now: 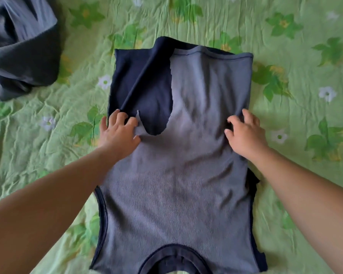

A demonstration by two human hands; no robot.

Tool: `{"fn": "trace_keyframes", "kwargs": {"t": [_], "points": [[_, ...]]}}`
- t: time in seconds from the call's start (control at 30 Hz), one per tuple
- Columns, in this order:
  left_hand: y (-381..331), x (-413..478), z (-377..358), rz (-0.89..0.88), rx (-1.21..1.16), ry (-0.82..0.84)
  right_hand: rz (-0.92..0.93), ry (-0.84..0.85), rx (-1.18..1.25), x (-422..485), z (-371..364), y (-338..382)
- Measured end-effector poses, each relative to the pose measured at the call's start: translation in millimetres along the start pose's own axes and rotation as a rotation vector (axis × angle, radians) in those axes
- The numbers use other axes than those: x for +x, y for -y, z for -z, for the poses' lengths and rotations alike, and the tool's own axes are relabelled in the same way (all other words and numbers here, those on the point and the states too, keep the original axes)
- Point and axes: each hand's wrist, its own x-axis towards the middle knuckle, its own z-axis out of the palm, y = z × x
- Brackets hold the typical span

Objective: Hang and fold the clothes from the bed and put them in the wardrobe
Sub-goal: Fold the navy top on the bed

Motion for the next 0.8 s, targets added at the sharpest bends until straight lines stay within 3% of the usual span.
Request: {"fn": "trace_keyframes", "kwargs": {"t": [0.17, 0.37, 0.5, 0.6, 0.73, 0.8], "points": [[4, 65, 25, 0.071, -0.108, -0.071, -0.046, -0.078, 0.141, 71, 18, 6], [18, 157, 55, 0.284, -0.490, -0.155, 0.080, -0.219, -0.028, 160, 45, 11], [35, 198, 68, 0.490, -0.783, -0.146, -0.248, -0.059, 0.127, 210, 55, 4], [44, 212, 70, 0.529, -0.979, -0.116, -0.291, -0.065, 0.320, 222, 56, 3], [64, 214, 80, 0.594, -0.940, -0.309, -0.204, -0.259, 0.406, 233, 68, 8], [79, 210, 83, 0.656, -0.853, -0.391, -0.174, -0.261, 0.402, 240, 74, 11]]}}
